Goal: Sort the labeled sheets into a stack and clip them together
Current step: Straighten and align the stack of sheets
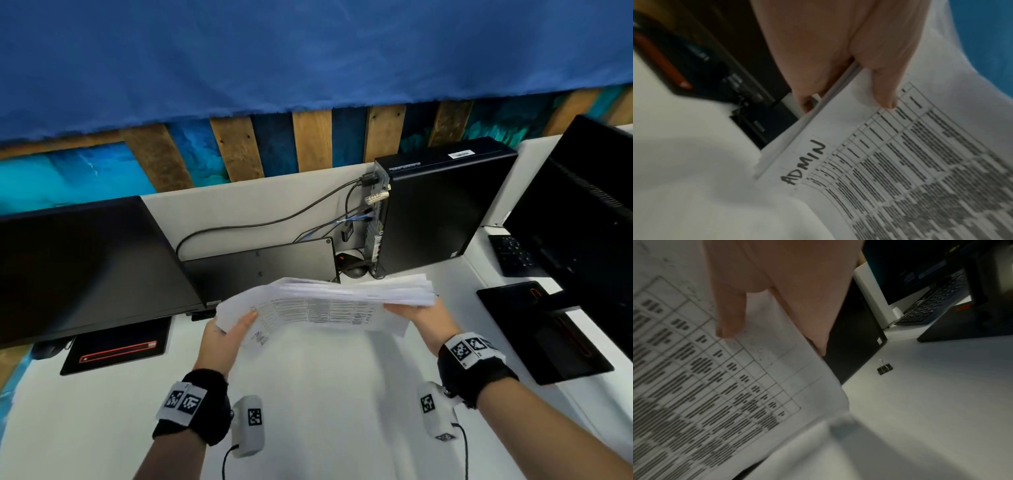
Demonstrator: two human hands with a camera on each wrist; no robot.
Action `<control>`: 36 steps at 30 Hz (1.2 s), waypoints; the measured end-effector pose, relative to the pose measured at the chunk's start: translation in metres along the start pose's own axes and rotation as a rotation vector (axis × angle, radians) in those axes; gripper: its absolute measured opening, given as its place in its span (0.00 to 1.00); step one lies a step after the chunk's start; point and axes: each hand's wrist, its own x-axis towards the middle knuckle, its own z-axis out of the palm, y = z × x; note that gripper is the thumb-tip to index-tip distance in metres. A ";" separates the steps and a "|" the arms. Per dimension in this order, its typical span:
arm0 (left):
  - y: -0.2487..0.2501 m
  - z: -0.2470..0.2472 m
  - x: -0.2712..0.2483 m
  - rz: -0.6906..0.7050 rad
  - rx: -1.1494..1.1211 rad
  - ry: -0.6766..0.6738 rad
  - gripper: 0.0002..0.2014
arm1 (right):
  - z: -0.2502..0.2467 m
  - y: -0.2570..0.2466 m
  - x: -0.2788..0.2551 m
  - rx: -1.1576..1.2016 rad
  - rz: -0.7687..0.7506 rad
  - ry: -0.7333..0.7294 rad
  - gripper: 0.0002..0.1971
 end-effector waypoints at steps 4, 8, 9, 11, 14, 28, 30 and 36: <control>-0.030 0.007 -0.016 -0.082 -0.033 0.007 0.19 | 0.007 0.030 -0.007 -0.052 0.074 -0.011 0.19; -0.046 0.010 -0.023 -0.115 -0.108 0.058 0.21 | 0.011 0.048 -0.011 -0.144 0.107 -0.007 0.17; -0.048 0.011 -0.023 -0.101 -0.127 0.086 0.17 | 0.011 0.049 -0.011 -0.121 0.109 0.022 0.16; -0.047 0.014 -0.023 -0.099 -0.188 0.145 0.09 | 0.011 0.048 -0.010 -0.037 0.111 0.069 0.16; -0.041 0.017 -0.020 -0.118 -0.241 0.216 0.07 | 0.010 0.045 -0.009 0.006 0.107 0.103 0.16; -0.029 0.014 -0.004 -0.014 -0.167 0.204 0.05 | 0.018 0.026 0.002 0.040 0.062 0.104 0.30; -0.030 0.016 -0.006 -0.029 -0.159 0.184 0.09 | 0.021 0.022 0.003 0.054 0.039 0.100 0.26; -0.026 0.022 -0.002 -0.061 -0.092 0.226 0.14 | 0.030 0.021 0.013 0.035 0.080 0.220 0.13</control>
